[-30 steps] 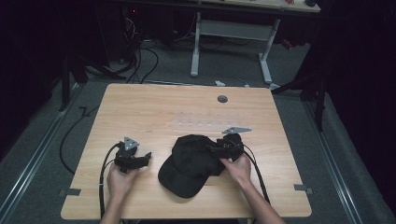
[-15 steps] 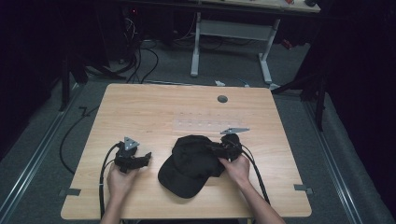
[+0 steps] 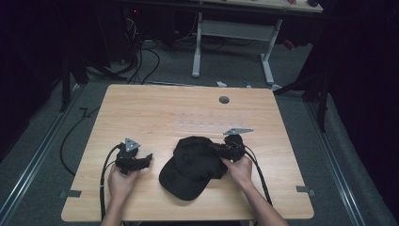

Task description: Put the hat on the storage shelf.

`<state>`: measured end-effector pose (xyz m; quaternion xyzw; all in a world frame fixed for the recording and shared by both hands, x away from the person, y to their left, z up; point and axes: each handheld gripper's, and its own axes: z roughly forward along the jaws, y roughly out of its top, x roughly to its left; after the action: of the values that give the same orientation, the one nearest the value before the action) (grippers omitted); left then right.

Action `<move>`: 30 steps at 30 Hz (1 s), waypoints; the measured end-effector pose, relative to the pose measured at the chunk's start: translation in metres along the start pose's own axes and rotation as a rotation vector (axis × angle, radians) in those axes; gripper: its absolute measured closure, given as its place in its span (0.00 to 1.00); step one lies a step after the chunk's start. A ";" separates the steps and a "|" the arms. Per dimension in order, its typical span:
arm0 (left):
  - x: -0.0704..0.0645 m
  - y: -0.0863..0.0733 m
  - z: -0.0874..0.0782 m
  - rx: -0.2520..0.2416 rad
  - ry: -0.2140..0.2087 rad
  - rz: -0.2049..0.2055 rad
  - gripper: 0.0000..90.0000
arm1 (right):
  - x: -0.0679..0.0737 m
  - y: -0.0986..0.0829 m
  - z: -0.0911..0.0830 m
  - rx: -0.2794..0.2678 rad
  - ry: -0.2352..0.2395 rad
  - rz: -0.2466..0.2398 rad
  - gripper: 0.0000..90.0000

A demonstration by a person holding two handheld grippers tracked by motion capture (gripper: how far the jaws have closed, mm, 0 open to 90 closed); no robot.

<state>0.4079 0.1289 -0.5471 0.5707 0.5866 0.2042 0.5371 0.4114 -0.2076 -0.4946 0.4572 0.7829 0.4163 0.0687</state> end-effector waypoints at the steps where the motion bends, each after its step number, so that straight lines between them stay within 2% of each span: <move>1: 0.000 0.000 0.000 -0.001 0.001 -0.003 0.33 | 0.001 0.000 -0.001 -0.006 0.002 -0.001 0.87; 5: 0.000 0.000 0.000 -0.002 0.003 -0.003 0.34 | 0.004 0.001 -0.005 -0.030 0.003 -0.038 0.87; 17: -0.001 0.000 0.000 0.003 0.001 0.002 0.31 | 0.009 0.006 -0.021 -0.064 0.020 -0.089 0.88; 24: -0.002 -0.001 0.001 0.000 0.015 -0.005 0.30 | 0.011 0.009 -0.034 -0.102 0.068 -0.115 0.88; 27: -0.002 -0.001 0.001 0.001 0.019 -0.005 0.29 | 0.014 0.013 -0.039 -0.095 0.057 -0.137 0.88; 30: -0.002 -0.001 0.001 0.002 0.019 -0.005 0.29 | 0.015 0.017 -0.043 -0.083 0.067 -0.131 0.88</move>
<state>0.4078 0.1263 -0.5471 0.5678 0.5933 0.2078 0.5314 0.3930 -0.2177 -0.4511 0.3876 0.7950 0.4582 0.0882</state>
